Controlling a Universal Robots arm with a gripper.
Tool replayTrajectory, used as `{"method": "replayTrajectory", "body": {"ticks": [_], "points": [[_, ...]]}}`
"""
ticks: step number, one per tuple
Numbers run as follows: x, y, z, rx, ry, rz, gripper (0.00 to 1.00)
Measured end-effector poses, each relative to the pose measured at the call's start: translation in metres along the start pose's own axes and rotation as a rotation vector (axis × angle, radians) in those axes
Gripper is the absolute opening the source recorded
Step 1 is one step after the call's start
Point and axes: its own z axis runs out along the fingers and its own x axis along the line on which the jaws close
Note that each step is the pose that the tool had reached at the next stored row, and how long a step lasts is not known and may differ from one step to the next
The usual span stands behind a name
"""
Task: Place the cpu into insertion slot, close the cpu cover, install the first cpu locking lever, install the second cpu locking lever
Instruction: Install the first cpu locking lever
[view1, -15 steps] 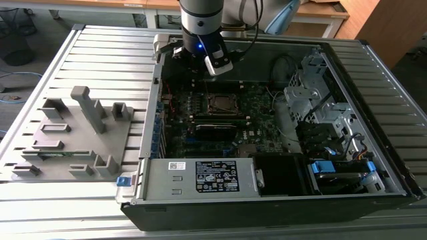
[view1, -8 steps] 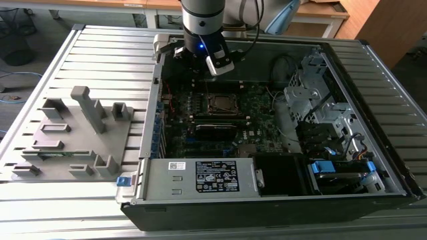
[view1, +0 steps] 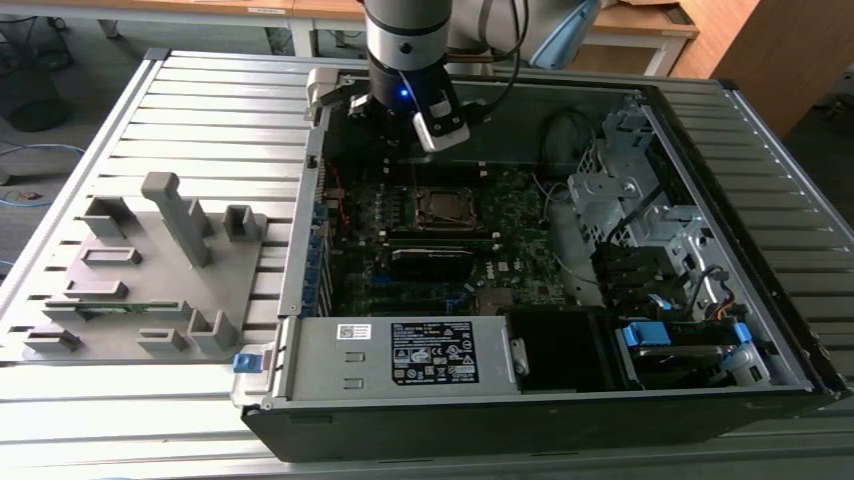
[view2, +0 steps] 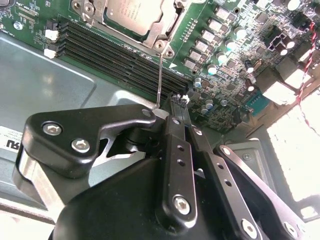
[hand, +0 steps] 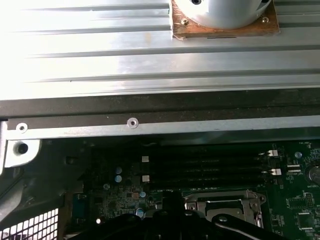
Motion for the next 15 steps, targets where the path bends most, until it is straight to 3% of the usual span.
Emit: {"method": "replayTrajectory", "body": {"ticks": [12, 15], "points": [[-0.0198, 0.0009, 0.0019, 0.0056, -0.0003, 0.000, 0.11], [-0.0208, 0.0009, 0.0019, 0.0065, -0.0004, 0.000, 0.11]]}}
